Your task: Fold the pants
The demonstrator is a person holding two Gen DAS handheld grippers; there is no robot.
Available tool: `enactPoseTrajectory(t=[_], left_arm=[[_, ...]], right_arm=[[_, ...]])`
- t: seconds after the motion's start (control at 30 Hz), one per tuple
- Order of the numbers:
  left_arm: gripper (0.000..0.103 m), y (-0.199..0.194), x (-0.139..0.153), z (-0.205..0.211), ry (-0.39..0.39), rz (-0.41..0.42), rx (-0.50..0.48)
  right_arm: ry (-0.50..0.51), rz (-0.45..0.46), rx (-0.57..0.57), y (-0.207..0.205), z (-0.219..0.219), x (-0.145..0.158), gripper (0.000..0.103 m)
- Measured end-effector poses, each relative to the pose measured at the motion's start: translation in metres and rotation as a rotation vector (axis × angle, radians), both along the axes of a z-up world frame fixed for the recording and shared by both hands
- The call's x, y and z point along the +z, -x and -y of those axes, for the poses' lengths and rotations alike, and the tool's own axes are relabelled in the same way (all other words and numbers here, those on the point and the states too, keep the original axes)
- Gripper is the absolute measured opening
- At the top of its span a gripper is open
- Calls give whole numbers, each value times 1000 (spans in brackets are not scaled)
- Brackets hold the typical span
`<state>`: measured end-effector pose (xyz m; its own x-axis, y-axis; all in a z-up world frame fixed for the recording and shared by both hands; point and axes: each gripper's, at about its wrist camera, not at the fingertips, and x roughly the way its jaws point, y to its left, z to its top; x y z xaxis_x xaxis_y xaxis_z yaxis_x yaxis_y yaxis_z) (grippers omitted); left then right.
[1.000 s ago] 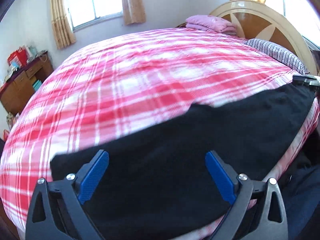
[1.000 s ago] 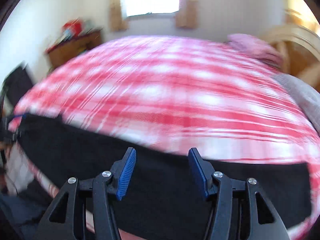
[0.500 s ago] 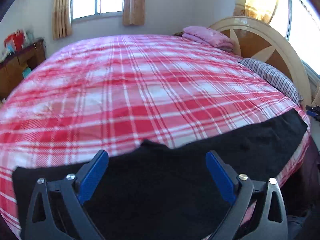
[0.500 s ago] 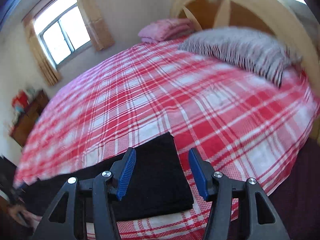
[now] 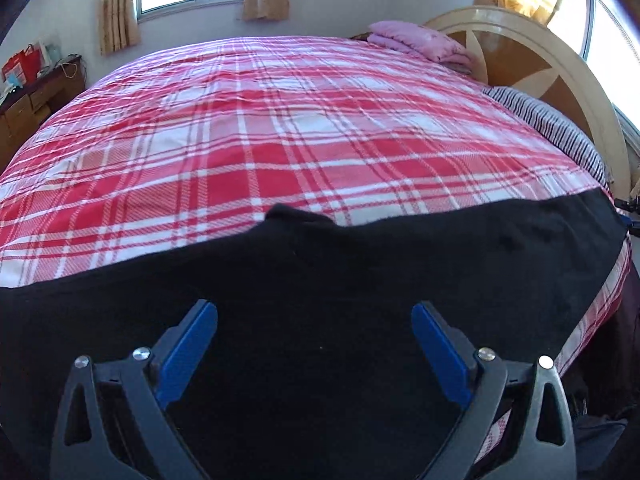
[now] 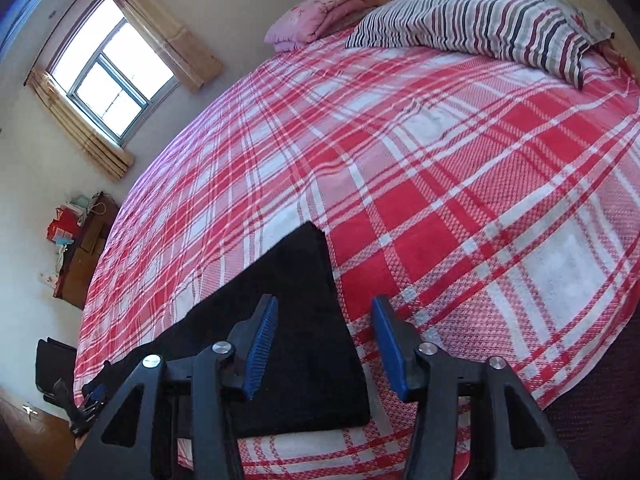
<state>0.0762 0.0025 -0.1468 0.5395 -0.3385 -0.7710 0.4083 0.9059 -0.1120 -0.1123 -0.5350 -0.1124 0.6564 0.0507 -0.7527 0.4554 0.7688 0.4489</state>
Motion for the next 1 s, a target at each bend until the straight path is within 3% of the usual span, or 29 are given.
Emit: enactPoseTrajectory(t=[0.17,0.37,0.43,0.63,0.8,1.0], left_arm=[[100,1,-3,-1,-10,-1,2],[100,1,-2,-3,-7,-4,4],[100,1,-3,-2,-12,-4,3],[100,1,-3,-2,-8,-6,3],[100,-1,-1,-5,-3,-8,10],[100,-3,-1,-8,7,-11,19]], right_arm=[[-44,14,41,2,2,-4,41],[-90,7,103,5,2,-7,39],[-81,-1,90,6,3,-9,27],[-126,47,73,12,9,-10,10],[-46,76,78,9,-10,15,10],[112,115,138,-1,-63,59,9]])
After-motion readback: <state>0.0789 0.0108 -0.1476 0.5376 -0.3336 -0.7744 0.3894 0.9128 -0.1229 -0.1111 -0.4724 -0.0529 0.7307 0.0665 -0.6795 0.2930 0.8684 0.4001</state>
